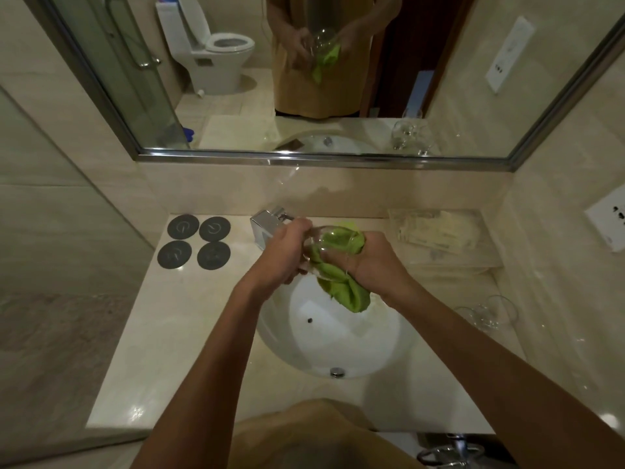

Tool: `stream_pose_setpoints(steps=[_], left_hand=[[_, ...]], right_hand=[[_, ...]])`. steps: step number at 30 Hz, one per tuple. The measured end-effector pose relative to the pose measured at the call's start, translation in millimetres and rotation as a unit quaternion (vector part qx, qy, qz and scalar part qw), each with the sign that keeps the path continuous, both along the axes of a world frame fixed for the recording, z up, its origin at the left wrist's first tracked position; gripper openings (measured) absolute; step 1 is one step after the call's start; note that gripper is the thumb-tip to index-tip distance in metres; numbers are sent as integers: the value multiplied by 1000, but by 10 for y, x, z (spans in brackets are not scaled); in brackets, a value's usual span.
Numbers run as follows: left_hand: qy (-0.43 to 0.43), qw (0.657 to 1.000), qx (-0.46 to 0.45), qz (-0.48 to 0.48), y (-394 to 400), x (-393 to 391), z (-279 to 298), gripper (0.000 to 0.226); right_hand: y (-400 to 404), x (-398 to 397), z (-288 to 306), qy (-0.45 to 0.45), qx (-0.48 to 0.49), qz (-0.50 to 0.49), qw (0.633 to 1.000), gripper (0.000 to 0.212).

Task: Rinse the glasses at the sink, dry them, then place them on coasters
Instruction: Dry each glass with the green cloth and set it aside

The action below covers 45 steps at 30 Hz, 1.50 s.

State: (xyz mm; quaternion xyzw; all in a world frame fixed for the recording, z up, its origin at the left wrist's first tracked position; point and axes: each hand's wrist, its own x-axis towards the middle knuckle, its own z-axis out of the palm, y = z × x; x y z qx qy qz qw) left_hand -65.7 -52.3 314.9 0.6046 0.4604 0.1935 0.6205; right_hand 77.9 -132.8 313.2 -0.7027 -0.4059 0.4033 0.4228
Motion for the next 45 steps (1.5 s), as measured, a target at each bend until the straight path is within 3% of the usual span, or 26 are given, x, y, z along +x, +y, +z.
stream_pose_setpoints(steps=[2, 5, 9, 11, 12, 14, 17, 19, 21, 23, 26, 30, 33, 38, 42, 45], left_hand=[[85, 990, -104, -36, -7, -3, 52, 52], [140, 976, -146, -76, 10, -1, -4, 60], [138, 966, -171, -134, 29, -15, -58, 57], [140, 963, -178, -149, 43, -28, -74, 55], [141, 962, -180, -148, 46, -29, -86, 54], [141, 965, -178, -131, 45, -22, -117, 57], [119, 978, -149, -89, 12, -14, -134, 58], [79, 987, -121, -69, -1, -20, -150, 51], [20, 996, -63, -62, -4, -14, -176, 47], [-46, 996, 27, -68, -31, 20, -191, 40], [-137, 968, 178, -109, -31, 89, -123, 15], [-82, 944, 188, -260, 122, 123, -19, 24], [33, 926, 264, -267, 233, 126, -81, 39], [176, 827, 386, -370, -162, 586, -317, 87], [203, 750, 495, -388, -581, 966, -683, 82], [200, 750, 500, -384, -807, 1203, -861, 82]], right_hand=[[11, 48, -21, -182, 64, 31, 981, 20], [18, 122, -52, -345, 180, 100, 916, 27], [22, 203, -158, -533, 363, 157, 748, 25], [22, 224, -181, -555, 391, 169, 715, 24], [21, 222, -191, -547, 382, 165, 727, 25], [18, 188, -216, -489, 318, 142, 800, 26], [-10, 80, -233, -318, 162, 72, 931, 30], [-26, 13, -245, -174, 61, 12, 983, 28], [-30, 10, -271, 27, -34, -27, 999, 25], [-38, 61, -267, 207, -89, -1, 974, 28], [-83, 178, -263, 346, -105, 31, 932, 34], [-164, 399, -304, 318, -95, 33, 943, 44], [-237, 512, -314, 220, -118, -27, 968, 42], [-519, 657, -475, 70, -177, -104, 976, 23], [-881, 796, -604, 42, -202, -138, 969, 25], [-1181, 971, -648, 62, -207, -158, 964, 31]])
